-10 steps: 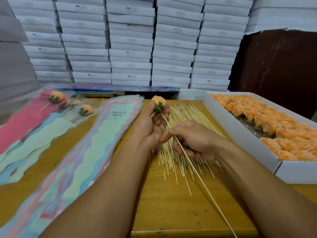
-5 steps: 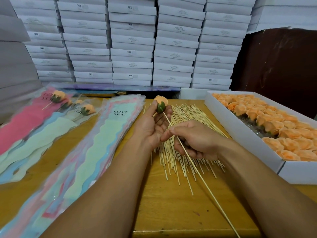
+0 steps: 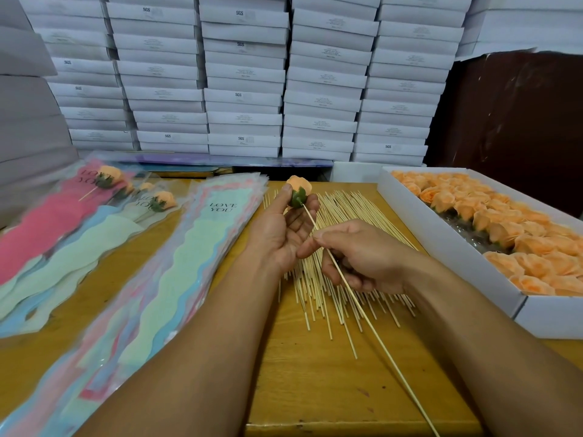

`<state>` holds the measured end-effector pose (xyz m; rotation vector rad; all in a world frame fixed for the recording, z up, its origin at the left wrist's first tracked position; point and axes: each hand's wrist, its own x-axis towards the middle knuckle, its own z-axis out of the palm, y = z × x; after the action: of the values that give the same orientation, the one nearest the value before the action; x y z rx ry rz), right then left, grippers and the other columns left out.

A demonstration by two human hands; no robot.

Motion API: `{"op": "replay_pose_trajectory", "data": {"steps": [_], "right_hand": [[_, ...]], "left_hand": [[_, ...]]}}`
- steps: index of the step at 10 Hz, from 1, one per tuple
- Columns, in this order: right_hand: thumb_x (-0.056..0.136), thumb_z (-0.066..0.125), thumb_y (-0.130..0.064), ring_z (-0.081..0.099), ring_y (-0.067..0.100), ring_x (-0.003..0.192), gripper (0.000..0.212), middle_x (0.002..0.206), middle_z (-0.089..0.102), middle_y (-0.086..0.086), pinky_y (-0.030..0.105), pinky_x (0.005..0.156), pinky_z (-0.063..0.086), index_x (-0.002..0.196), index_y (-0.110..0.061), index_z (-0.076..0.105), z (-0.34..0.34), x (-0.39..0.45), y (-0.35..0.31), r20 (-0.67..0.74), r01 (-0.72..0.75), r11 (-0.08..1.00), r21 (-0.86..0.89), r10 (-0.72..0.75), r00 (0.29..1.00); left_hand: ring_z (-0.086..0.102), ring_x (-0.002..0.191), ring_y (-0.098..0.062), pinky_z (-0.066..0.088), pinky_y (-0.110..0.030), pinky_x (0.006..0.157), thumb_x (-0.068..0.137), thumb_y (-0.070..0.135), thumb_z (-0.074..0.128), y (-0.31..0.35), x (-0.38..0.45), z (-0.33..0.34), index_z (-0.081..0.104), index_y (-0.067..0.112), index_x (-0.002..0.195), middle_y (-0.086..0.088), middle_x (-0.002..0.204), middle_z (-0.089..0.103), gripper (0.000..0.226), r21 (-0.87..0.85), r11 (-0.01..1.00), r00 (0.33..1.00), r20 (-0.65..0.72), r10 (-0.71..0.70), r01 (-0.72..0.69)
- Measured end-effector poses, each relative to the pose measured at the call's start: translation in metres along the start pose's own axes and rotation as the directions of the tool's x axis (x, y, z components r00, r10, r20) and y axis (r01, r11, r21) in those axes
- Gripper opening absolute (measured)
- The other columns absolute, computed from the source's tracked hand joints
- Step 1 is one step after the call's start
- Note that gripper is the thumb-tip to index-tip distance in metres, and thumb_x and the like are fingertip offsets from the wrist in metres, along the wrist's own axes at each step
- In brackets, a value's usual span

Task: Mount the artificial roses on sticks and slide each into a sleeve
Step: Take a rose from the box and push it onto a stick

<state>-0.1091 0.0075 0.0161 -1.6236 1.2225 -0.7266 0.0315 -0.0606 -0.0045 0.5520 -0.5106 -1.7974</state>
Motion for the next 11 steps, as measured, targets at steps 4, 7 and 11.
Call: {"op": "replay_pose_trajectory", "data": {"steps": [4,7,11], "right_hand": [[0.108,0.041,-0.028,0.043,0.011,0.038,0.035,0.059,0.06,0.007,0.019,0.032,0.03,0.105,-0.017,0.074,-0.0014,0.0017,0.0018,0.017,-0.022,1.0,0.014,0.022,1.0],[0.108,0.042,-0.027,0.043,0.011,0.038,0.034,0.059,0.06,0.007,0.02,0.032,0.03,0.104,-0.018,0.074,-0.0021,0.002,0.0018,0.024,-0.025,1.0,0.018,0.024,0.999],[0.109,0.041,-0.025,0.041,0.009,0.035,0.035,0.056,0.058,0.006,0.019,0.031,0.029,0.103,-0.011,0.072,-0.0005,0.0019,0.0009,-0.023,-0.036,0.998,0.045,0.037,0.999]], "left_hand": [[0.074,0.073,-0.018,0.058,-0.024,0.056,0.096,0.026,0.065,-0.0003,-0.0013,0.0006,0.067,0.001,0.102,-0.017,0.09,0.075,0.026,0.006,1.0,1.0,0.002,0.009,-0.01],[0.074,0.072,-0.018,0.058,-0.024,0.055,0.096,0.026,0.065,-0.0013,-0.0017,0.0008,0.067,0.001,0.102,-0.017,0.088,0.075,0.026,0.033,0.999,1.0,-0.012,0.009,-0.009],[0.069,0.065,-0.011,0.053,-0.029,0.082,0.095,0.027,0.065,-0.0024,-0.0019,0.0009,0.066,0.006,0.104,-0.009,0.08,0.074,0.023,0.157,0.987,0.999,-0.008,0.043,-0.041]]}}
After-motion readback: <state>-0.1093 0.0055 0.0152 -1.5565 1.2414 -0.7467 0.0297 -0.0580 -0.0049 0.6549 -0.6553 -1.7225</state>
